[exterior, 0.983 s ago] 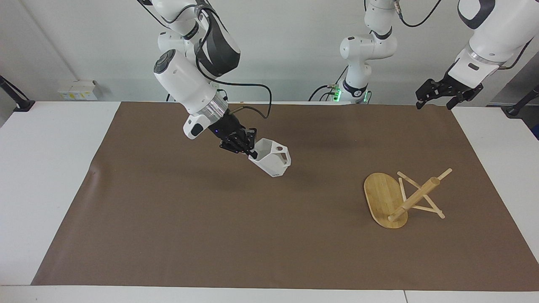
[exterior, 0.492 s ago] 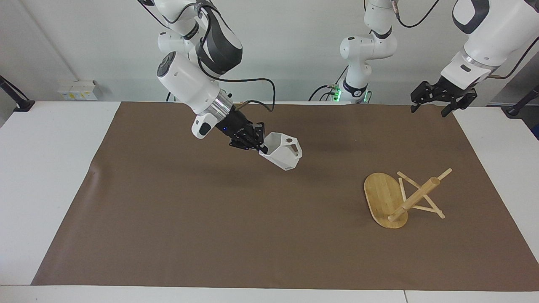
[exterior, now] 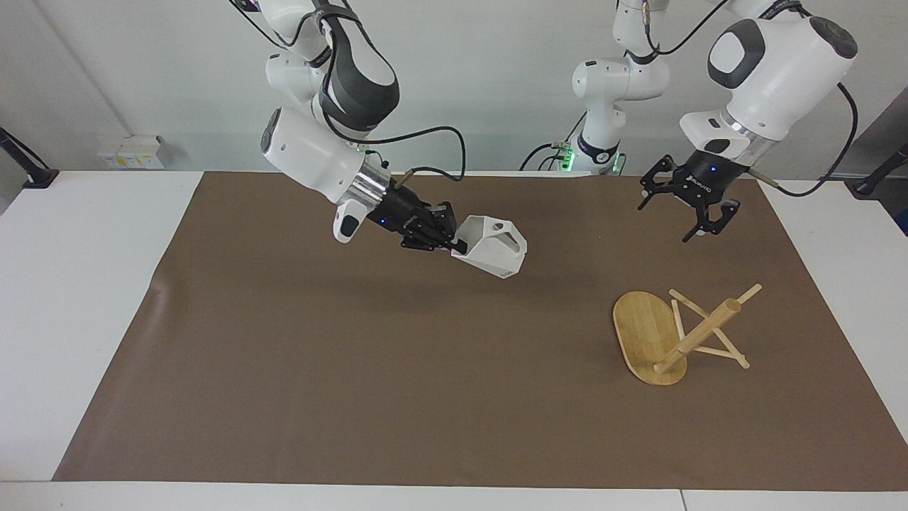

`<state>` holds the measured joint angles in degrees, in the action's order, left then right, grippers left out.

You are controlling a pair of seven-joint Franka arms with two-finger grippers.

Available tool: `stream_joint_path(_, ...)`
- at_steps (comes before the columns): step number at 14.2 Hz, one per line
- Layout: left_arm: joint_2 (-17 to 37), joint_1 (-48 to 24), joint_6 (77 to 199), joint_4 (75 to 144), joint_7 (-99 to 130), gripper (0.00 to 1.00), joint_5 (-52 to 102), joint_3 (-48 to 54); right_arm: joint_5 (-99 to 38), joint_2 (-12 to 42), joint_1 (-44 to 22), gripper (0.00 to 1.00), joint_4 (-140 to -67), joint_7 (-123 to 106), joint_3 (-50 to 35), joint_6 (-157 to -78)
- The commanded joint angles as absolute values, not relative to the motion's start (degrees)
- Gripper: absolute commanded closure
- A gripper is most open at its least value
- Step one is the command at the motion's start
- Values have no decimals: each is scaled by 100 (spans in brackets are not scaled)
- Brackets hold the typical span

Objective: Hang cup on rack
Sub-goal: 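Lift the white cup with the right gripper toward the left gripper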

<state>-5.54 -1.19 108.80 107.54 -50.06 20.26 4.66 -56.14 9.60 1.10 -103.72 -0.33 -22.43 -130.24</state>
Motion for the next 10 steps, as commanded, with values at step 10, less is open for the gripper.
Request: stream_joint_path(10, -212, -554, 12137, 11408, -8531, 0, 4639, 404, -5794, 1160, -141, 100, -10362, -940, -2733, -13694)
